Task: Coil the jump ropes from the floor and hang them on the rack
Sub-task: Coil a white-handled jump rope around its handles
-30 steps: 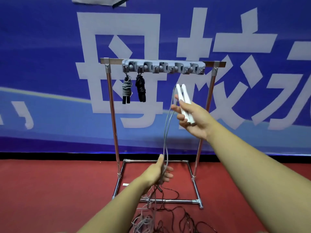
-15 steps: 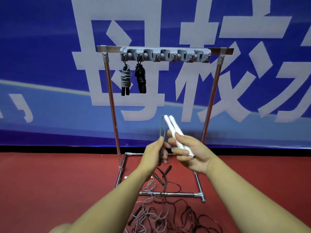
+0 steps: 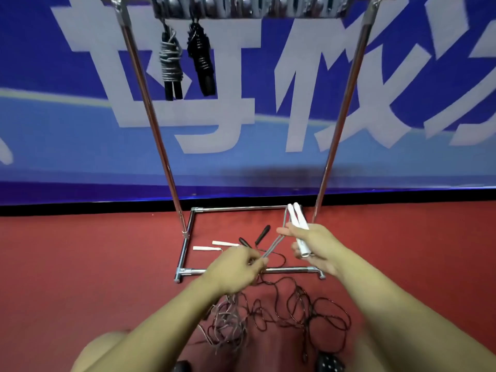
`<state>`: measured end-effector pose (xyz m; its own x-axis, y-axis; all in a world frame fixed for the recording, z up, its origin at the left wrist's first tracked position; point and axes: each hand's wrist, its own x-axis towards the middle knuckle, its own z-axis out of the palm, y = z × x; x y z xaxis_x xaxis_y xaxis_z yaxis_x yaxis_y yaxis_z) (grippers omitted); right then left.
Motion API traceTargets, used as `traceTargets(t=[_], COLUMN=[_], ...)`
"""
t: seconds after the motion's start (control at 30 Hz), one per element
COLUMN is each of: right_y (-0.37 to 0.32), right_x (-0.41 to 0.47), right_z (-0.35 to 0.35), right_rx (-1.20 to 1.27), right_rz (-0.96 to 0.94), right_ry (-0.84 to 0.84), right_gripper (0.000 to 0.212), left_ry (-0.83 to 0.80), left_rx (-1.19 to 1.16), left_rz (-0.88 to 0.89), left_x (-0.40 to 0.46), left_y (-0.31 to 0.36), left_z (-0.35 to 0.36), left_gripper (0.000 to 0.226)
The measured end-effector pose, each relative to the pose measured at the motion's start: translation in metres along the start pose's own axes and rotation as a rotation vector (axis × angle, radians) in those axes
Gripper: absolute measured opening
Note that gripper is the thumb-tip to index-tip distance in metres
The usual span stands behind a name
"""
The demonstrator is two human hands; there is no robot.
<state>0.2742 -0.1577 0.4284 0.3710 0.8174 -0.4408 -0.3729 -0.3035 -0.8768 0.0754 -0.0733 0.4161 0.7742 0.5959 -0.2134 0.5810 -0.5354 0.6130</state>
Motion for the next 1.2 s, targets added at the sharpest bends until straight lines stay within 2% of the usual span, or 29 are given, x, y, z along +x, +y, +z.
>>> traceTargets(t=[0.13,0.23,0.27,0.33,0.4,0.5,0.6,0.67,0.73,0.8,0.87,0.93,1.0,1.07,1.2], right_y=[0.020,0.040,0.045,0.050,0.050,0.034,0.019,0.013,0.007,0.004,0.001,0.003,0.007,0.010,0.008], right_x=[0.010,0.009,0.005,-0.003,-0.009,-0.024,-0.043,-0.051,-0.057,-0.056,-0.053,-0.046,-0.043,-0.042,-0.043], right_z=[0.005,0.014,0.019,0.028,0.030,0.029,0.031,0.030,0.028,0.026,0.025,0.025,0.029,0.034,0.040], right_rx=[-0.732,-1.442,-1.603,-1.715,-1.699,-1.554,-1.200,-0.860,-0.524,-0.242,-0.005,0.087,0.092,0.065,-0.018], right_rz=[-0.011,-0.054,-0.074,-0.100,-0.101,-0.081,-0.035,0.049,0.064,-0.005,-0.075,-0.114,-0.125,-0.146,-0.202], right_ry=[-0.101,-0.240,-0.274,-0.343,-0.452,-0.650,-0.849,-0.916,-0.894,-0.787,-0.651,-0.533,-0.442,-0.363,-0.169], right_gripper=[0.024,0.025,0.032,0.041,0.037,0.031,0.022,0.025,0.024,0.015,0.024,0.045,0.058,0.055,0.039], left_ry=[-0.042,0.024,0.023,-0.049,-0.174,-0.296,-0.343,-0.344,-0.300,-0.249,-0.189,-0.101,0.087,0.263,0.417], left_rx=[0.294,0.503,0.567,0.571,0.431,0.045,-0.307,-0.540,-0.865,-1.307,-1.626,-1.560,-1.324,-1.181,-1.065], left_rz=[0.073,0.122,0.151,0.200,0.214,0.183,0.116,0.106,0.096,0.047,0.058,0.123,0.148,0.147,0.153], left_x=[-0.001,0.000,0.002,0.003,0.005,0.007,0.004,0.001,-0.001,-0.004,-0.004,-0.007,-0.009,-0.011,-0.013], left_y=[0.008,0.014,0.014,0.009,0.002,-0.012,-0.022,-0.021,-0.013,0.001,0.012,0.024,0.033,0.037,0.039], left_z=[0.002,-0.001,-0.003,-0.010,-0.017,-0.021,-0.025,-0.028,-0.026,-0.022,-0.016,-0.009,0.000,0.003,0.002], left_gripper=[0.019,0.026,0.027,0.031,0.029,0.022,0.023,0.010,0.005,0.027,0.055,0.066,0.052,0.040,0.027])
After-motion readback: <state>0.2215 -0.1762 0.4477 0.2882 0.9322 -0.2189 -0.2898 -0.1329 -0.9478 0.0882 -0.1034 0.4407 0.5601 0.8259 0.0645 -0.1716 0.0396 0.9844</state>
